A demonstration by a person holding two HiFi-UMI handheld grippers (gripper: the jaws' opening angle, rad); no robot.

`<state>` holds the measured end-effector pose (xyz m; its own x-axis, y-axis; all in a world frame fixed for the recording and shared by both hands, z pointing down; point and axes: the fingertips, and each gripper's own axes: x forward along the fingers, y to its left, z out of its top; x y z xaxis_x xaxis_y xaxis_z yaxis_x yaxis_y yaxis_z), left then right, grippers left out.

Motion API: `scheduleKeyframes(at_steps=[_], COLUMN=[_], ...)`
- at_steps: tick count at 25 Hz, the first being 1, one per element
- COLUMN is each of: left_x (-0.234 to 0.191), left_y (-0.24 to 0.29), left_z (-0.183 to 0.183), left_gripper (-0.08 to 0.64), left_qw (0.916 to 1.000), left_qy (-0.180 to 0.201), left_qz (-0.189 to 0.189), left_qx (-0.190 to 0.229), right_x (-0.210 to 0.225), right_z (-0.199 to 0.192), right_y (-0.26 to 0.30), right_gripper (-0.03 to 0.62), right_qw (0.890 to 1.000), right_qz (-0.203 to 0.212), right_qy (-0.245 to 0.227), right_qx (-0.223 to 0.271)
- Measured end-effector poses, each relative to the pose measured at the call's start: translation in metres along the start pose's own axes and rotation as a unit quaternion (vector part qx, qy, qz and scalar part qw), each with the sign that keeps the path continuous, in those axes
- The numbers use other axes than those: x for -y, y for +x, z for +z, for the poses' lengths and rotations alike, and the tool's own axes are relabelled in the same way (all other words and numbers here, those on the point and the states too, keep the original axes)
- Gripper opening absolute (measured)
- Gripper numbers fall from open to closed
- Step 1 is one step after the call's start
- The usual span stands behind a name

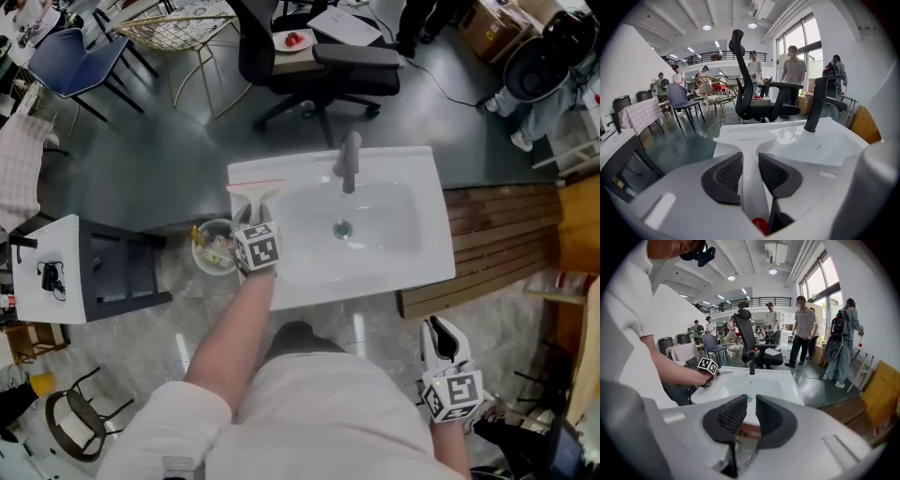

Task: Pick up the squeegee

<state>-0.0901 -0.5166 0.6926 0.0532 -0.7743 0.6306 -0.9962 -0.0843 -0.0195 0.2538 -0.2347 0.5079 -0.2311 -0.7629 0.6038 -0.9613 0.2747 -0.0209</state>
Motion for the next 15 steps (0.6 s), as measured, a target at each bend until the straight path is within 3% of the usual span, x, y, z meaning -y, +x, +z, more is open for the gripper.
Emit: scheduleKeyframes(at_steps=[15], left_x=[0.002], left_y=[-0.018], left_z=[0.005], left_gripper=[0.104], left_qw=[0.9999], left_qy=[-0.012], left_qz=[-0.008], left_qx=[0.009], right_x=[0.007], right_z=[-0.011], right_y=[-0.011], right_gripper=[0.044], right_qw=[1.000], right_qz=[0.002], right_qy=[0.002], right_qx=[0.007])
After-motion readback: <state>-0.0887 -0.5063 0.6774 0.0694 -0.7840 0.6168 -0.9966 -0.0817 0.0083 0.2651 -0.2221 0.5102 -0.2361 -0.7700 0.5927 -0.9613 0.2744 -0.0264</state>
